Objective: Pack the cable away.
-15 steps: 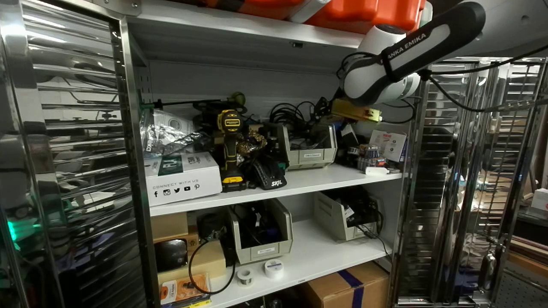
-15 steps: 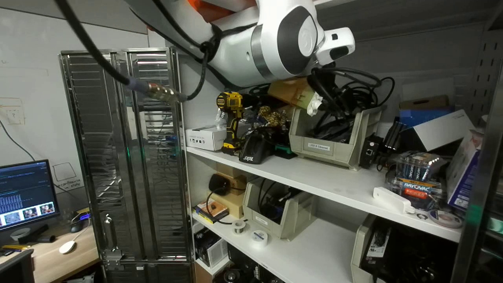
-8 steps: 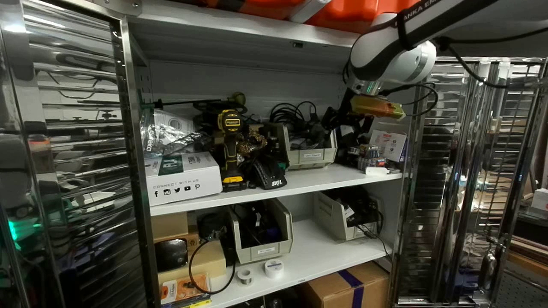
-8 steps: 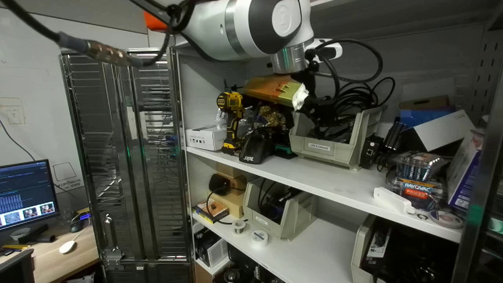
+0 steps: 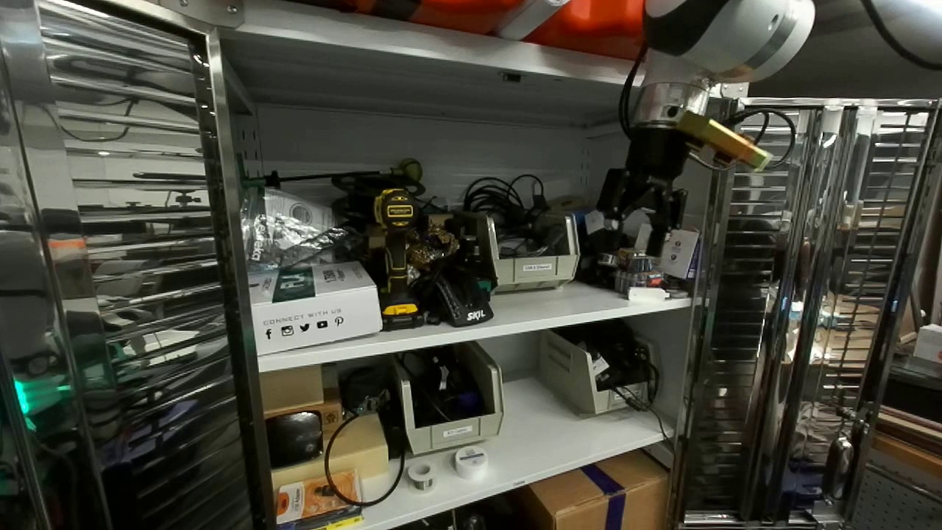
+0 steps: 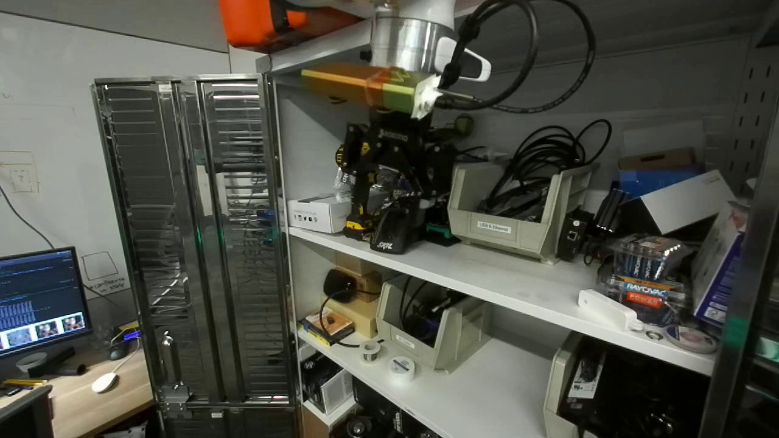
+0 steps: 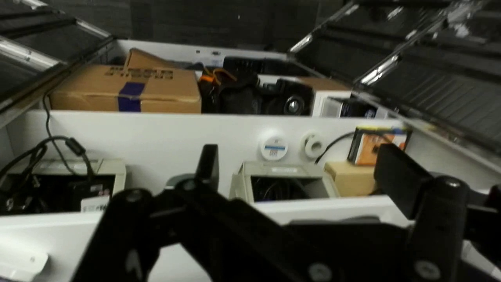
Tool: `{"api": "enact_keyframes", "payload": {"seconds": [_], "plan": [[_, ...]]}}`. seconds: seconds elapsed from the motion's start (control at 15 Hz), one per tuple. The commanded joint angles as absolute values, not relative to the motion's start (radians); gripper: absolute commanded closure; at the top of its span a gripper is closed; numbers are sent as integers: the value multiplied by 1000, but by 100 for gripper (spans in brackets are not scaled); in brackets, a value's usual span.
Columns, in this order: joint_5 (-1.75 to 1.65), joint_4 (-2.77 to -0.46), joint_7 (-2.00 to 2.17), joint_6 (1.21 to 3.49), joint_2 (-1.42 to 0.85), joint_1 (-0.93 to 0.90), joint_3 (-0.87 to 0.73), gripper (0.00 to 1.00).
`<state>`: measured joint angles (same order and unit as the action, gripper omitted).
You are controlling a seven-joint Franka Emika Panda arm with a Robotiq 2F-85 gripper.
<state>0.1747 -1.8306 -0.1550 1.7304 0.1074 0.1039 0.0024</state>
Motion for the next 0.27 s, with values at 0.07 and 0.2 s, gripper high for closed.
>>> {"api": "enact_keyframes", "payload": {"seconds": [0.07,0.2], "plan": [[162,-1840,-196,1617,144,79,-32,0],[156,-1852,-217,1574,170,79,-39,0]]}}
